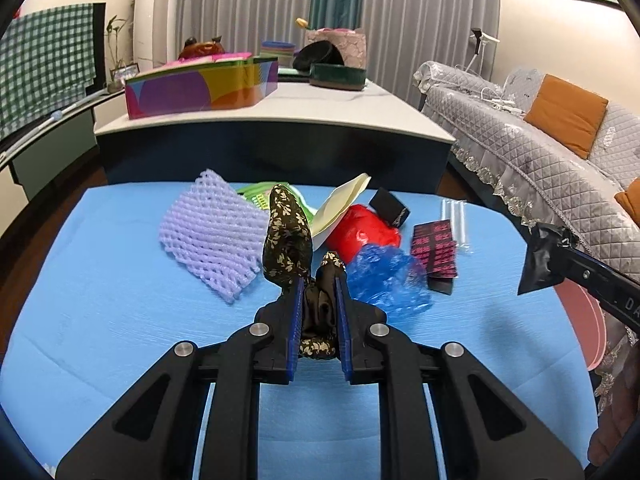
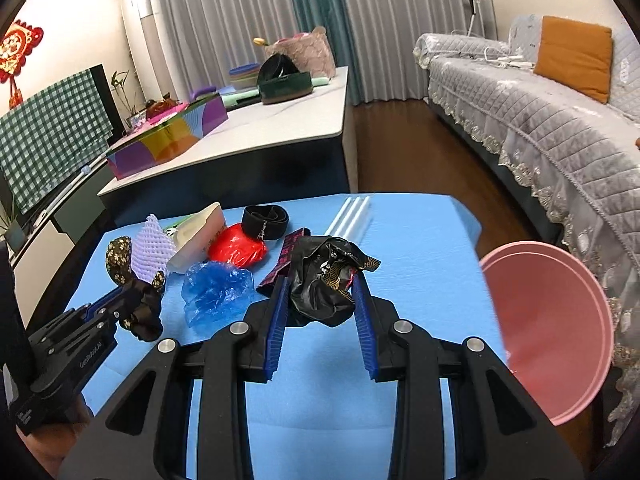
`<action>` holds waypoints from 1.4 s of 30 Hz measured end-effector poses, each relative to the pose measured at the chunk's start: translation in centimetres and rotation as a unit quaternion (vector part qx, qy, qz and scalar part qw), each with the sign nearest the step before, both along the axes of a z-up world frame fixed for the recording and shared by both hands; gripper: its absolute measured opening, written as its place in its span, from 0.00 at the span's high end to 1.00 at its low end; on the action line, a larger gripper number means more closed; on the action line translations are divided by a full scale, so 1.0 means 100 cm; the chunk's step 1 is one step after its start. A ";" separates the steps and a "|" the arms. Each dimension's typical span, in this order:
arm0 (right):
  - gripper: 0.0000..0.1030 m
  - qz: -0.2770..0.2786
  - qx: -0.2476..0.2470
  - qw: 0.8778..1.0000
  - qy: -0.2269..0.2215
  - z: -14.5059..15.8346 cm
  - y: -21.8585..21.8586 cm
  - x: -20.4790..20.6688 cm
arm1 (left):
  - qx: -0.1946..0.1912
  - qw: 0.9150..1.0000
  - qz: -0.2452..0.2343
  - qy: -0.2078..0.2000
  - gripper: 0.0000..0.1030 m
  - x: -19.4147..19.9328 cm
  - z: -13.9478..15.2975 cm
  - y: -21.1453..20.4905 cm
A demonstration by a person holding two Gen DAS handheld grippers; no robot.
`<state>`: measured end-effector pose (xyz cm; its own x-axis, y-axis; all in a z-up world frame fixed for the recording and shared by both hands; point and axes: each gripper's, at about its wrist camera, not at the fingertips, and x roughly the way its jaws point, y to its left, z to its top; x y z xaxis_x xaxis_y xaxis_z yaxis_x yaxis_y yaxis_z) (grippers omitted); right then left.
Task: Collect trash
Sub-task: 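Carry the black scraps toward the pink bucket with both tools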
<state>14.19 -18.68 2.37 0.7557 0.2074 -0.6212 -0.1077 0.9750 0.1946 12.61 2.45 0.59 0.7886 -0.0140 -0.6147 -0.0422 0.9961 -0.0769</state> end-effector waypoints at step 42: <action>0.68 -0.084 0.006 0.995 -0.049 0.039 -0.102 -0.066 | 0.011 0.994 -0.095 -0.057 0.85 -0.035 0.034 -0.064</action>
<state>7.63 -28.84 6.26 0.8377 0.0795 -0.5403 0.0378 0.9785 0.2026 9.08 -3.95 4.02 0.8371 -0.1570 -0.5241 0.1548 0.9868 -0.0482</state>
